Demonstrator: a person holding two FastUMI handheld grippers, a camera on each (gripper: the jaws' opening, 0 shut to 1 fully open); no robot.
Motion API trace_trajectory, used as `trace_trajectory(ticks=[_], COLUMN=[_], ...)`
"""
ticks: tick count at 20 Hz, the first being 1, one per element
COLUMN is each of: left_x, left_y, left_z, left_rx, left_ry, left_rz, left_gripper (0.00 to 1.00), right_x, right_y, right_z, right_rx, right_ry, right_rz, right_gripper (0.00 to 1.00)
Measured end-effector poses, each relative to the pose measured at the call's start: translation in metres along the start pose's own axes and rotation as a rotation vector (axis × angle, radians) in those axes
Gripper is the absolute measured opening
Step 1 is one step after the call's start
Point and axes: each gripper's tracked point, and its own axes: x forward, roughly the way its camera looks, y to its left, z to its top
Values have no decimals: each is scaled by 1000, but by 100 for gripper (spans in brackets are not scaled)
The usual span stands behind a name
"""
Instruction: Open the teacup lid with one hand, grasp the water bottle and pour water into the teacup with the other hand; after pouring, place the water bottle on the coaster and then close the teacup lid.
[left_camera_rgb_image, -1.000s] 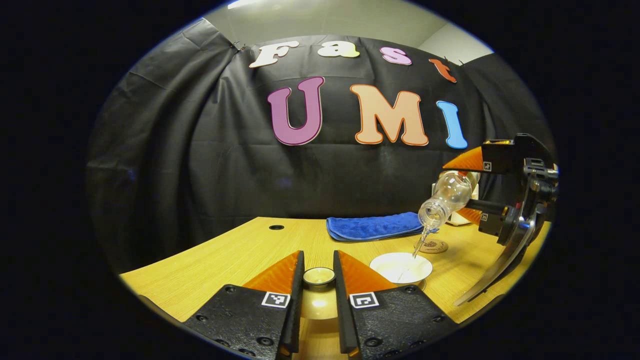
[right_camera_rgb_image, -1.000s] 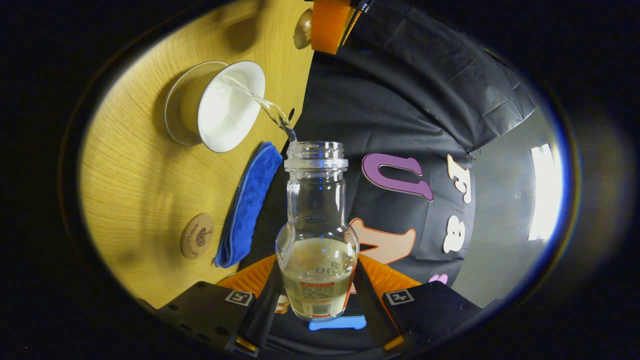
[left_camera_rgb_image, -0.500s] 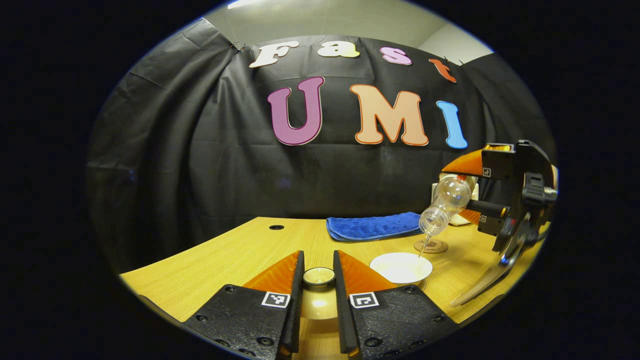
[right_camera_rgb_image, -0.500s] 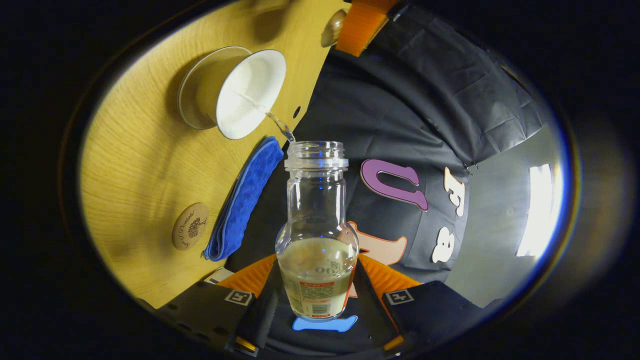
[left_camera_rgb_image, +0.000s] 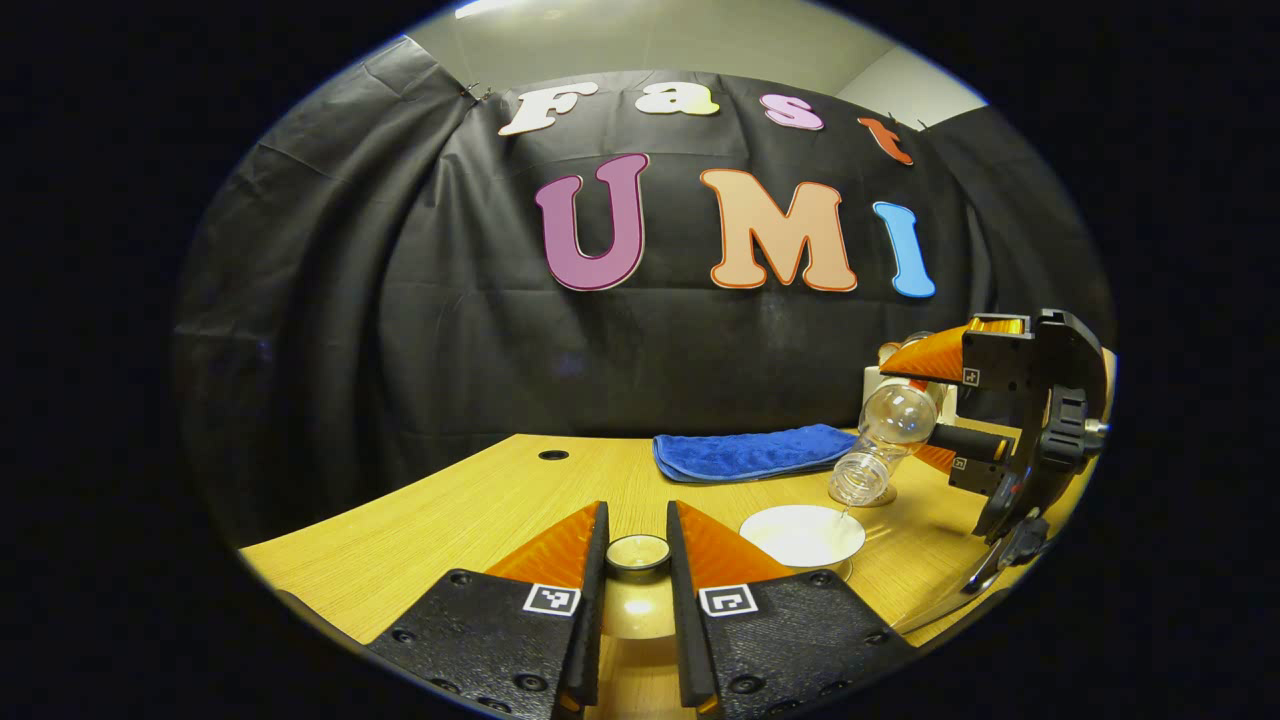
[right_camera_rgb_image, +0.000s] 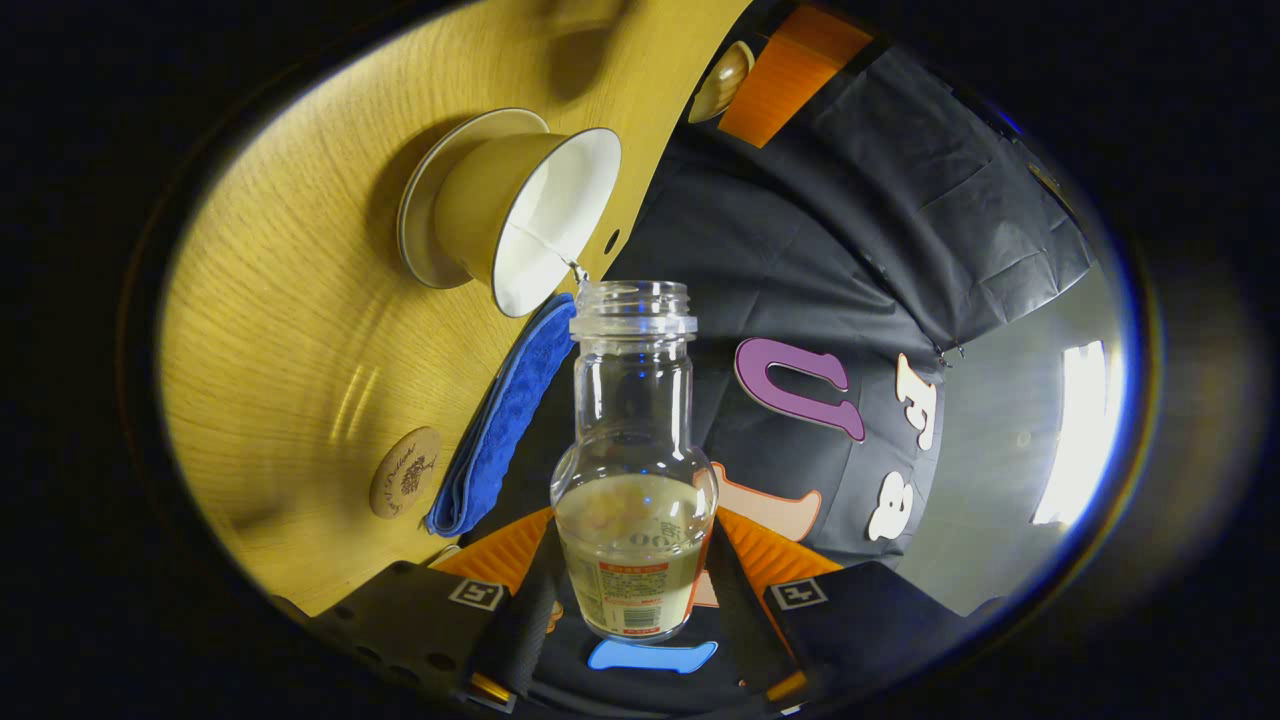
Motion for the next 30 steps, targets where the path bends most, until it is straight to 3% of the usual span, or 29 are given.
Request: trace_trajectory(ticks=[5, 11, 13, 14, 15, 20, 23, 30], left_x=[0, 0, 0, -1, 0, 0, 0, 0], left_y=[0, 1, 1, 1, 1, 1, 1, 2], left_z=[0, 1, 1, 0, 0, 0, 0, 0], left_rx=[0, 0, 0, 0, 0, 0, 0, 0], left_ry=[0, 1, 0, 1, 0, 1, 1, 0], left_rz=[0, 3, 3, 3, 3, 3, 3, 6], left_gripper=[29, 29, 29, 29, 29, 29, 29, 29], right_x=[-7, -17, -17, -17, -15, 3, 11, 36], right_y=[28, 45, 47, 46, 43, 41, 51, 80], right_z=[-9, -8, -12, -16, -24, -49, -58, -85], right_rx=[305, 830, 1026, 1134, 1239, 1673, 1823, 1993], right_ry=[48, 98, 124, 141, 159, 221, 242, 320], right_rz=[107, 218, 232, 232, 215, 128, 113, 80], right_gripper=[80, 84, 78, 84, 78, 79, 79, 81])
